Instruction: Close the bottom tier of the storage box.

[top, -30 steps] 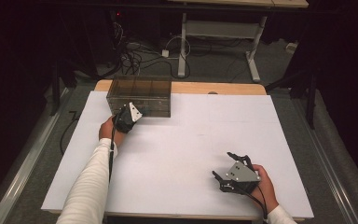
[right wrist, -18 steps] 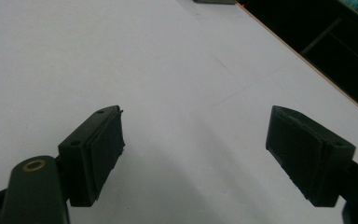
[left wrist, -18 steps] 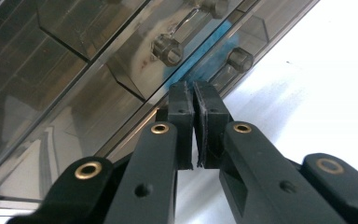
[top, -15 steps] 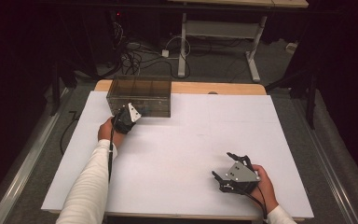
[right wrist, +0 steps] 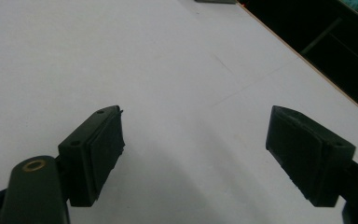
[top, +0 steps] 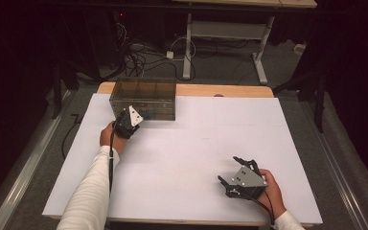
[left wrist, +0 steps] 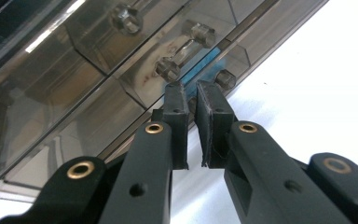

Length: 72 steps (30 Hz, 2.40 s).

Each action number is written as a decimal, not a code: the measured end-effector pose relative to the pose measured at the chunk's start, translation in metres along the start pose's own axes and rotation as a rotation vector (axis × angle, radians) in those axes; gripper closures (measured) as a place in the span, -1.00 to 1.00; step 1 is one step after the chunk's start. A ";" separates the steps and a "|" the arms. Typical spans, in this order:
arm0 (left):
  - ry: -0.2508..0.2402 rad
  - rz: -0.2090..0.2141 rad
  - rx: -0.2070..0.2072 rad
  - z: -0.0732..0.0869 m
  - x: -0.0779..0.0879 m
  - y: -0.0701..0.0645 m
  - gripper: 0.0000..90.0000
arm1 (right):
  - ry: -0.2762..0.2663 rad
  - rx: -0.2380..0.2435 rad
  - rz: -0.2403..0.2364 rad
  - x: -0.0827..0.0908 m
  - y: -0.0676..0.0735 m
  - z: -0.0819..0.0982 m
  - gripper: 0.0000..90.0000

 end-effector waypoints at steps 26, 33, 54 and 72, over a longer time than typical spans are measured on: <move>-0.062 0.012 0.063 -0.002 0.012 -0.003 -0.08 | 0.004 0.012 -0.004 0.000 0.001 0.001 -0.56; -0.070 0.006 0.085 -0.004 0.013 -0.006 -0.47 | 0.000 0.014 -0.003 0.000 0.001 0.000 -0.56; -0.189 0.035 0.072 -0.028 0.045 -0.019 -0.47 | -0.021 -0.018 0.022 0.005 -0.006 -0.002 -0.61; -0.258 0.060 0.035 -0.047 0.064 -0.032 -0.47 | -0.041 -0.047 0.022 0.007 -0.007 -0.004 -0.63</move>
Point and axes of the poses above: each handheld gripper's, and its own axes: x roughly backward along the jaws, z roughly out of its underside, y roughly to its left, the point moved 9 cm from there along -x, roughly forward along the jaws, and after that the axes turned 1 degree about y, right-handed, at the moved point
